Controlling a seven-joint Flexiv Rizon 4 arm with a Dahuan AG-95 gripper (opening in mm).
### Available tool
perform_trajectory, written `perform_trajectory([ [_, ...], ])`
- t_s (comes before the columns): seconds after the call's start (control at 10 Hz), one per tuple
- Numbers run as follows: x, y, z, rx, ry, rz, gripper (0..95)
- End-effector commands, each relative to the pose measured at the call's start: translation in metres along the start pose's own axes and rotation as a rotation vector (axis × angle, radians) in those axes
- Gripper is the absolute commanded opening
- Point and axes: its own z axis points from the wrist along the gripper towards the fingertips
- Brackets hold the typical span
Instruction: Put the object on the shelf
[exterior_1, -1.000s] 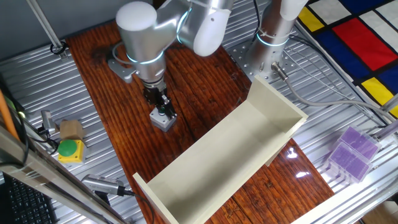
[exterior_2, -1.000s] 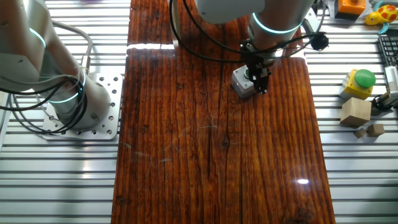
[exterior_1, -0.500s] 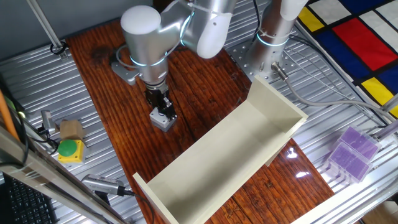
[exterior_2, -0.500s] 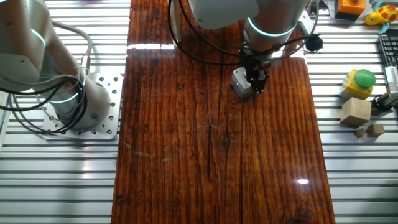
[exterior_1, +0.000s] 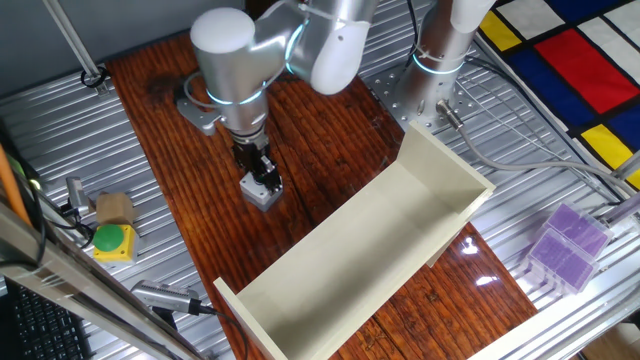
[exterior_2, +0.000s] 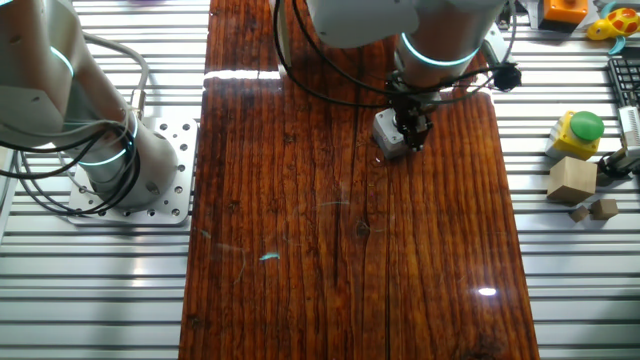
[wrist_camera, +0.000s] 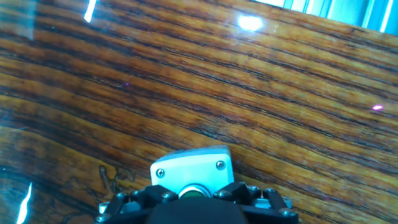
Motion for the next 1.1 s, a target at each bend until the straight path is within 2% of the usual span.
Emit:
perform_trajectory([
  [0.1,0.001,0.000,-0.008,0.007,0.023,0.008,0.0],
  [0.3,0.000,0.002,-0.036,-0.003,0.054,0.014,0.0],
  [0.4,0.001,0.007,-0.063,-0.008,0.075,0.028,0.0],
  [0.5,0.002,0.010,-0.073,0.002,0.086,0.020,0.0],
  [0.7,0.003,0.012,-0.081,0.005,0.093,0.022,0.0],
  [1.1,0.003,0.011,-0.077,0.013,0.077,0.000,0.0],
])
